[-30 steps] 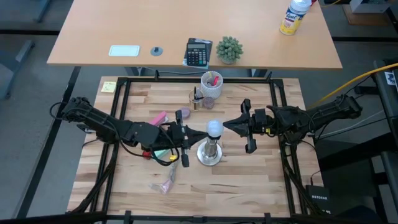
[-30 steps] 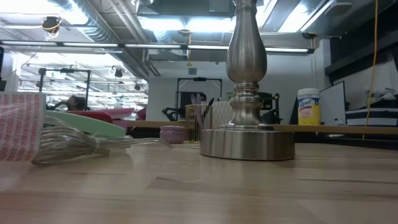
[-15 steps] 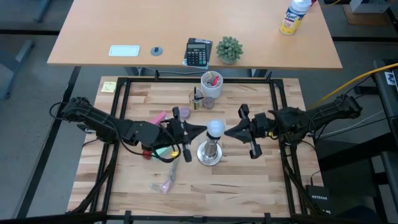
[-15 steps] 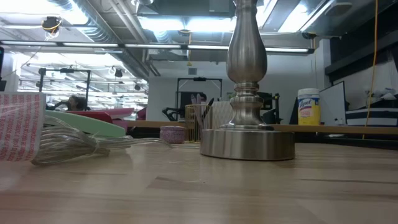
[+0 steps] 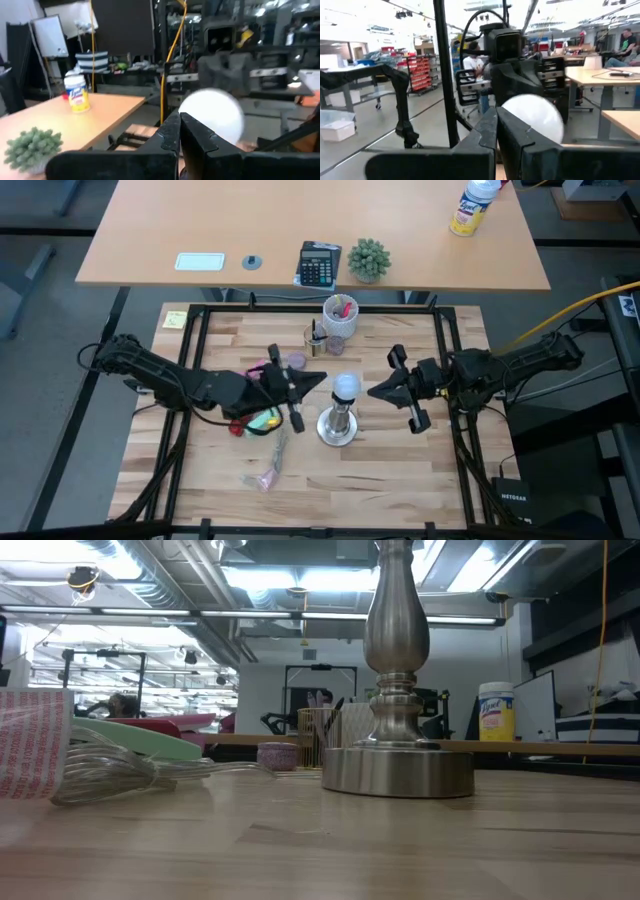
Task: Screw lightbulb
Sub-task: Insert the lightbulb to the lamp
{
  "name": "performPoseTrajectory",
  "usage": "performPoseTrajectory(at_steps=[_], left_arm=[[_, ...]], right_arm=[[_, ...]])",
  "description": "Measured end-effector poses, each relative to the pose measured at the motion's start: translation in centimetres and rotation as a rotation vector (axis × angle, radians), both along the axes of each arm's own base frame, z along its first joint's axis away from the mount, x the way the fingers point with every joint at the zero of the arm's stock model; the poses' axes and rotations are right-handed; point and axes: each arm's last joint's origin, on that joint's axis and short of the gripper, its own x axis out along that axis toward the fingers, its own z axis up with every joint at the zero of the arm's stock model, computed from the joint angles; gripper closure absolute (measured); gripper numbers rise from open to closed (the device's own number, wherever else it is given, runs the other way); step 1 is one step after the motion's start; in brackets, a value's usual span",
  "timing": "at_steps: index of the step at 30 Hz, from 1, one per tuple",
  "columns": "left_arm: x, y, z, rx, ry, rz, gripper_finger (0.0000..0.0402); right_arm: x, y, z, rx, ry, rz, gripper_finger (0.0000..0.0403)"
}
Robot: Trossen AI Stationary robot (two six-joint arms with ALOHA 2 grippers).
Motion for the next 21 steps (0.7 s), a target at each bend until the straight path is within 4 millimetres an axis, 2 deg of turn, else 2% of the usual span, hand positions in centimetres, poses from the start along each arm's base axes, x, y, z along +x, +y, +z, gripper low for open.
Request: performPoseTrajectory(at_steps=[6, 11, 21], left_arm=[[-0.7, -0.9, 0.6, 0.022, -0.021, -0.041, 0.0399], [-0.4, -1.4, 0.5, 0.015, -0.035, -0.222, 0.0399], [1.2, -1.4, -1.0, -0.019, -0.003, -0.289, 0.0399]], right_arm=[[-0.4, -0.6, 0.3, -0.006, -0.016, -0.149, 0.0389], [0.2, -0.6, -0.1, -0.008, 0.011, -0.236, 0.0389], [1.6, -0.2, -1.0, -0.018, 0.035, -0.237, 0.0389]])
